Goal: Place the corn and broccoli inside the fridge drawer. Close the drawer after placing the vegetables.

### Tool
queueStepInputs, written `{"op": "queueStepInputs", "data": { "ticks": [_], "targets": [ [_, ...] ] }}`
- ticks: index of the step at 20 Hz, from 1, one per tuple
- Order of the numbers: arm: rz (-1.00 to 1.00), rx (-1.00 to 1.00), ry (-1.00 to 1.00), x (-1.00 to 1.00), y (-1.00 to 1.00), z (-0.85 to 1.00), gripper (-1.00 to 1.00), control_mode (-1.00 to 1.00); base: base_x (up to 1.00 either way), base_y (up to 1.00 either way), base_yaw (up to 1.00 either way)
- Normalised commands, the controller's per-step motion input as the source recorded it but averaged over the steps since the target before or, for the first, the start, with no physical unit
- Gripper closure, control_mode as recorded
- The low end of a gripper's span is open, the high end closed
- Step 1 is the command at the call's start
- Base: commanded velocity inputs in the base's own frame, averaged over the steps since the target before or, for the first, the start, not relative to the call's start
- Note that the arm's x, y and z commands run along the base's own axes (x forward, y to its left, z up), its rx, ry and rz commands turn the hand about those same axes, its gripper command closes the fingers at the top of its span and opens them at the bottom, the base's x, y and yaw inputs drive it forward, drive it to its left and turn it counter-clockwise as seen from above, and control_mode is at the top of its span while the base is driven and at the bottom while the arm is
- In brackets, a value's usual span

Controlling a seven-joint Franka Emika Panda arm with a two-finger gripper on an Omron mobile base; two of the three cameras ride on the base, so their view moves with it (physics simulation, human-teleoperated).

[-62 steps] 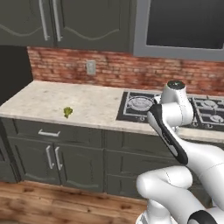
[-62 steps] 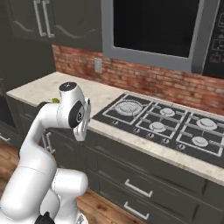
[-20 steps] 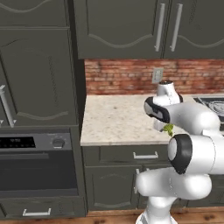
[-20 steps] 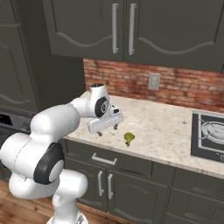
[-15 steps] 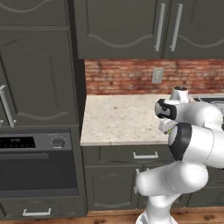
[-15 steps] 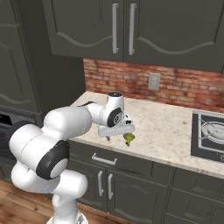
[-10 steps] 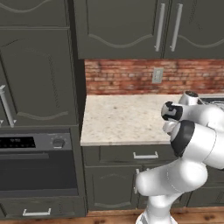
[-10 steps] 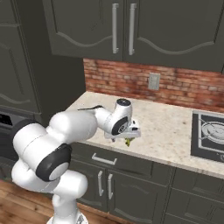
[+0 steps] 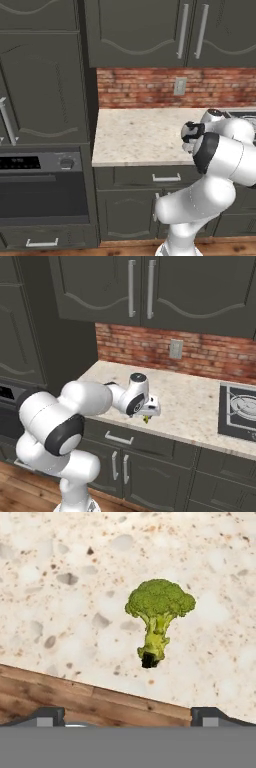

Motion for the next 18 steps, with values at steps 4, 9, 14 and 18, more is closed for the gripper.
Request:
{"op": "queueStepInputs", "data": {
  "ticks": [4, 9, 14, 18],
  "targets": [
    [-0.17, 0.0, 0.0, 0.19, -0.01, -0.16, -1.0, -1.0, 0.0, 0.0, 0.0],
    [-0.13, 0.0, 0.0, 0.17, -0.01, -0.18, -1.0, -1.0, 0.0, 0.0, 0.0],
    [-0.07, 0.0, 0.0, 0.22, -0.07, -0.16, -1.0, -1.0, 0.0, 0.0, 0.0],
    [-0.03, 0.0, 0.0, 0.2, -0.22, -0.17, -1.0, -1.0, 0.0, 0.0, 0.0]
  ]
}}
